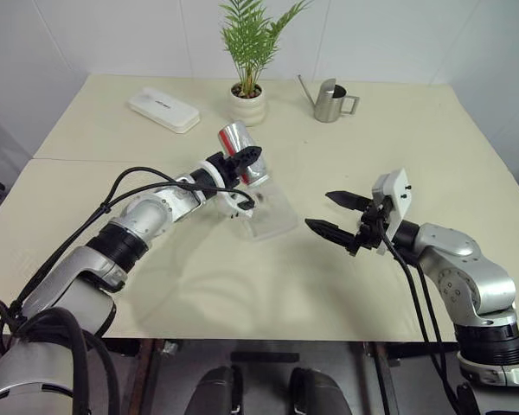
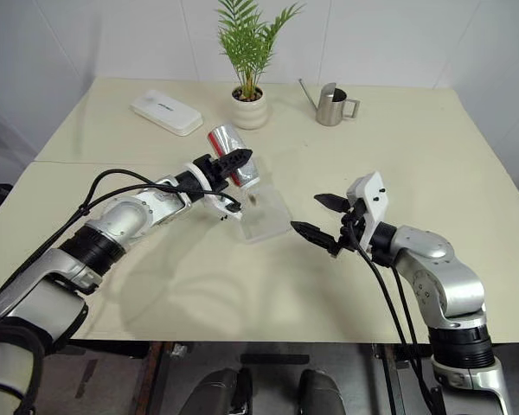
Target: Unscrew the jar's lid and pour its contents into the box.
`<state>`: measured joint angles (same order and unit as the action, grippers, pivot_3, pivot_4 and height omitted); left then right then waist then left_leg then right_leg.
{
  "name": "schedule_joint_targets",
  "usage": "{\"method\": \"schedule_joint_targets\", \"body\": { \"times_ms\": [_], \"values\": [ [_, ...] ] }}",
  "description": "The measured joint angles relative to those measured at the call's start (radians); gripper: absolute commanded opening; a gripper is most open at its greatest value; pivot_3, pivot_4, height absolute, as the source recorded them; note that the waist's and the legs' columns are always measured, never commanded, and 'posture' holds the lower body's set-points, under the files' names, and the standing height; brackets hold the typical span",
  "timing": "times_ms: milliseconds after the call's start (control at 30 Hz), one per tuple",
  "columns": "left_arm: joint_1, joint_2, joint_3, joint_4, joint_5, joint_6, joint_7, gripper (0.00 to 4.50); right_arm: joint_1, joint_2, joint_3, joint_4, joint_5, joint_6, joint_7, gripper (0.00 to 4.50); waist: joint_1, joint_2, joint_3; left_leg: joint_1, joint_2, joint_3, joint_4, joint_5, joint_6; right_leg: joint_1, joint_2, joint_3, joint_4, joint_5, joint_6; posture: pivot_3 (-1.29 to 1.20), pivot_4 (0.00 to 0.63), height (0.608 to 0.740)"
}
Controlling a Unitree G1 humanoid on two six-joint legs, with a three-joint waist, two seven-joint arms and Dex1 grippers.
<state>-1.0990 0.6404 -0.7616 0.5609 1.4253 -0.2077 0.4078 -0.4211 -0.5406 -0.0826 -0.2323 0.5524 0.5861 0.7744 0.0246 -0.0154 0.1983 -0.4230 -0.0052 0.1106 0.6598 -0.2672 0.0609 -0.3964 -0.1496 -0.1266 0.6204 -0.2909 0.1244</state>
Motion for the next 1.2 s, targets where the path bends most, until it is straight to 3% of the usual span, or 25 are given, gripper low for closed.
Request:
{"method": "schedule_joint_targets", "body": {
  "times_ms": [200, 367, 533, 633, 800, 900, 1000, 1200],
  "values": [
    [-0.005, -0.028, -0.005, 0.002, 0.028, 0.004, 0.034, 1.93, -0.001, 0.006, 0.000, 0.000, 0.001, 0.001, -0.003, 4.46, -0.001, 0.000, 0.000, 0.000, 0.000, 0.000, 0.001, 0.000, 0.000, 0.000, -0.001, 0.000, 0.000, 0.000, 0.000, 0.00, 0.150, 0.740],
    [0.019, 0.012, 0.048, -0.025, -0.053, -0.028, -0.022, 1.93, -0.002, 0.006, 0.000, 0.004, 0.001, 0.001, 0.000, 4.46, -0.006, 0.000, 0.000, 0.000, 0.001, 0.000, 0.001, 0.000, 0.000, 0.000, -0.001, 0.000, 0.000, 0.000, 0.000, 0.00, 0.150, 0.740],
    [0.065, 0.046, 0.207, -0.060, -0.314, -0.109, -0.166, 1.93, -0.008, 0.005, 0.000, 0.016, 0.000, 0.000, 0.017, 4.46, -0.005, 0.000, 0.000, 0.000, 0.001, 0.000, 0.002, 0.000, 0.000, 0.000, -0.002, 0.001, 0.001, 0.000, 0.000, 0.00, 0.150, 0.740],
    [0.111, 0.033, 0.351, -0.067, -0.562, -0.116, -0.320, 1.93, -0.016, 0.000, 0.001, 0.037, -0.003, -0.004, 0.032, 4.46, -0.006, 0.000, 0.000, 0.000, 0.001, 0.000, 0.003, 0.000, 0.000, 0.000, -0.002, 0.000, 0.001, 0.000, 0.000, 0.00, 0.150, 0.740],
    [0.152, -0.101, 0.669, -0.018, -1.079, 0.134, -0.648, 1.93, -0.030, -0.023, 0.009, 0.045, -0.013, -0.044, 0.083, 4.46, -0.004, 0.000, 0.000, 0.001, 0.001, -0.001, 0.006, 0.000, 0.000, 0.002, -0.001, -0.001, 0.002, 0.000, 0.000, 0.00, 0.150, 0.740],
    [0.152, -0.144, 0.874, 0.040, -1.316, 0.300, -0.704, 1.93, -0.031, -0.036, 0.017, 0.058, -0.025, -0.075, 0.123, 4.46, -0.009, -0.001, 0.000, 0.001, 0.001, -0.002, 0.006, 0.000, 0.000, 0.003, 0.000, -0.001, 0.002, 0.000, 0.000, 0.00, 0.150, 0.740],
    [0.152, -0.152, 0.995, 0.062, -1.445, 0.370, -0.707, 1.93, -0.031, -0.043, 0.018, 0.084, -0.035, -0.098, 0.147, 4.46, -0.015, -0.001, -0.001, 0.001, 0.000, -0.002, 0.005, 0.000, 0.000, 0.003, 0.000, -0.002, 0.002, 0.000, 0.000, 0.00, 0.150, 0.740],
    [0.211, -0.105, 1.072, 0.133, -1.537, 0.405, -0.745, 1.93, -0.043, -0.048, 0.019, 0.116, -0.049, -0.144, 0.182, 4.46, -0.026, -0.002, -0.001, 0.002, 0.000, -0.001, 0.005, 0.000, 0.000, 0.004, 0.000, -0.001, 0.002, 0.000, 0.001, 0.00, 0.150, 0.740]
  ]
}}
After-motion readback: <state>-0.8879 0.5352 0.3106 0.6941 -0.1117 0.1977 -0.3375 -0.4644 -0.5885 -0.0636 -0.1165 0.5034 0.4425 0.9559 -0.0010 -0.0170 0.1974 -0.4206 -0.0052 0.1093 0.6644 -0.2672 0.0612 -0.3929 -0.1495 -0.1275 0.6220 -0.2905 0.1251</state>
